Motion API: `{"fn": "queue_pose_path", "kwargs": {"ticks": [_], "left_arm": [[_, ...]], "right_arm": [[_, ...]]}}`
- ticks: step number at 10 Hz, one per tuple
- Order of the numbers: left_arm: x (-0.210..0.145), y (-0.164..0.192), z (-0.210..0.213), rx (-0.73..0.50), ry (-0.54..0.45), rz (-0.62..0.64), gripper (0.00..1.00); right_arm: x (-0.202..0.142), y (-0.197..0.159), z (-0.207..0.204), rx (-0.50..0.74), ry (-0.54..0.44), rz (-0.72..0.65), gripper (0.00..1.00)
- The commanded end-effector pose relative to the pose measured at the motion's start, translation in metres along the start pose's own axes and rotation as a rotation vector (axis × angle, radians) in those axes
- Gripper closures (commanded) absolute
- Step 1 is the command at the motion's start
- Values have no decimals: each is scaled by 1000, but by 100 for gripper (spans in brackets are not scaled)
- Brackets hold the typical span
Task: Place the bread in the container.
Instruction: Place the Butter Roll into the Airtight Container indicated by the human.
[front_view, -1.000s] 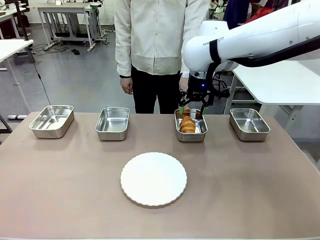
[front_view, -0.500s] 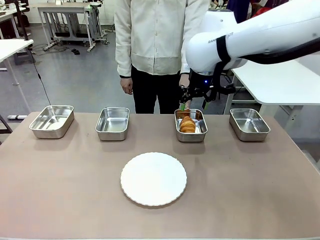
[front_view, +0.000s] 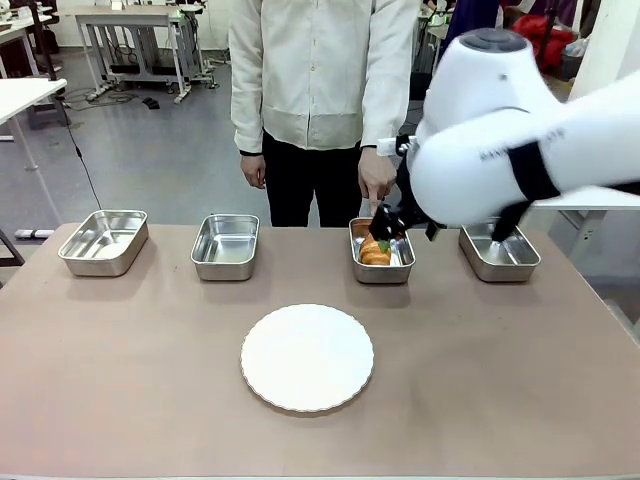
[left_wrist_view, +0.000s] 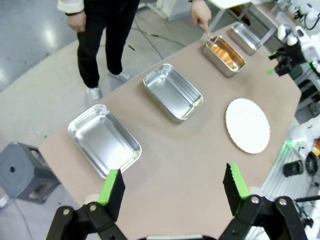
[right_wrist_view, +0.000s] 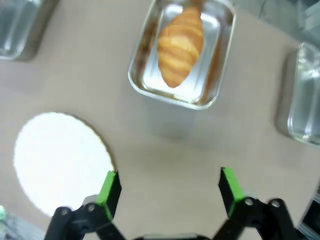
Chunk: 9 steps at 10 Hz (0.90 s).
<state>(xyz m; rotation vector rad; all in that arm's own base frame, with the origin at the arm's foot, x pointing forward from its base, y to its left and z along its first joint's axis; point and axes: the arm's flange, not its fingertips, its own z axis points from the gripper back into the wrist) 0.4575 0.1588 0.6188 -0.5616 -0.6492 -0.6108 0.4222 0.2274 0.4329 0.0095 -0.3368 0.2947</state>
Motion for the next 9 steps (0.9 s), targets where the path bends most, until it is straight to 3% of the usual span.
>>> {"fn": "queue_pose_path", "kwargs": {"ticks": [1, 3, 9], "left_arm": [[-1, -2, 0, -10, -19, -2, 0], [-1, -2, 0, -10, -19, -2, 0], [-1, -2, 0, -10, -19, -2, 0]], "right_arm": [[-27, -4, -3, -3, -47, -25, 0], [-40, -2, -4, -1, -63, -22, 0], [-38, -4, -4, -11, -31, 4, 0]]}}
